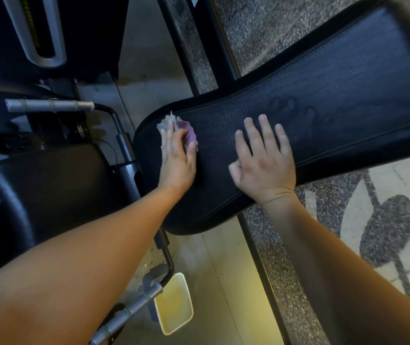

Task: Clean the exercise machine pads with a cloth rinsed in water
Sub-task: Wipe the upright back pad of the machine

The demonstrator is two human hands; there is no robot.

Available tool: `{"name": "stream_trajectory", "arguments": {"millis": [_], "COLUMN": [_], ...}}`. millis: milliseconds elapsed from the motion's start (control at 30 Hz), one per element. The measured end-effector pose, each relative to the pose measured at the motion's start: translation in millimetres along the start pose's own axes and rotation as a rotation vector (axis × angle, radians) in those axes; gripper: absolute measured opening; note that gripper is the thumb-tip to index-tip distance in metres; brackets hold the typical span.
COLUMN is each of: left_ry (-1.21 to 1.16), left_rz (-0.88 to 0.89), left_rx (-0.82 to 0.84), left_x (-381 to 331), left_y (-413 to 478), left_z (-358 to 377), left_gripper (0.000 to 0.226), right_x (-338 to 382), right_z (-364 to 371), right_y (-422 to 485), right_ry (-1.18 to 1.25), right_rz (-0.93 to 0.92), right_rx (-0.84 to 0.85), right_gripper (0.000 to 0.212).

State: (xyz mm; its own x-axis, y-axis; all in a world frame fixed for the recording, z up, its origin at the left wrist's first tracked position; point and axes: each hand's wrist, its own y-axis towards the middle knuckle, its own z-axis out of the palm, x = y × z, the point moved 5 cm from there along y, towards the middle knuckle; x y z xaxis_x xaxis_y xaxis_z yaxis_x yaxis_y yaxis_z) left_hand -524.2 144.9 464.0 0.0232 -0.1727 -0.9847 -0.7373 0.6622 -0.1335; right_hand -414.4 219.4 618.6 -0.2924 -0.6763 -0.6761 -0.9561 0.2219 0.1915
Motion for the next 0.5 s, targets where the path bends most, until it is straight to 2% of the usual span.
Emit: {"name": "stream_trajectory", "arguments": {"millis": [100, 233, 300, 400, 500], "left_ry": [0.018, 0.343, 0.405, 0.365, 0.166], "left_rz": [0.053, 0.340, 0.391, 0.258, 0.019], "left_rx": [0.052, 0.196, 0.242, 0.188, 0.051], "left_x": [-17.5, -26.1, -4.3, 25.5, 44.1], "left_y": [9.9, -16.0, -23.9, -2.2, 32.8], "left_z": [9.8, 24.9, 21.8, 7.6, -6.1], "left_gripper": [0.060, 0.061, 0.061, 0.061, 0.062], "right_x": [-0.4, -0.2, 0.1, -0.3, 0.3], "right_z": [0.1, 0.8, 1.2, 1.1, 3.0], "right_y": [0.6, 2.0, 1.6, 1.2, -0.5], "right_ry": [-0.011, 0.004, 0.007, 0.000, 0.000], "right_rz": [-0.002, -0.005, -0.003, 0.001, -0.009], "right_rx": [0.005, 0.014, 0.016, -0.008, -0.011], "right_gripper": [0.052, 0.052, 0.052, 0.051, 0.052]}}
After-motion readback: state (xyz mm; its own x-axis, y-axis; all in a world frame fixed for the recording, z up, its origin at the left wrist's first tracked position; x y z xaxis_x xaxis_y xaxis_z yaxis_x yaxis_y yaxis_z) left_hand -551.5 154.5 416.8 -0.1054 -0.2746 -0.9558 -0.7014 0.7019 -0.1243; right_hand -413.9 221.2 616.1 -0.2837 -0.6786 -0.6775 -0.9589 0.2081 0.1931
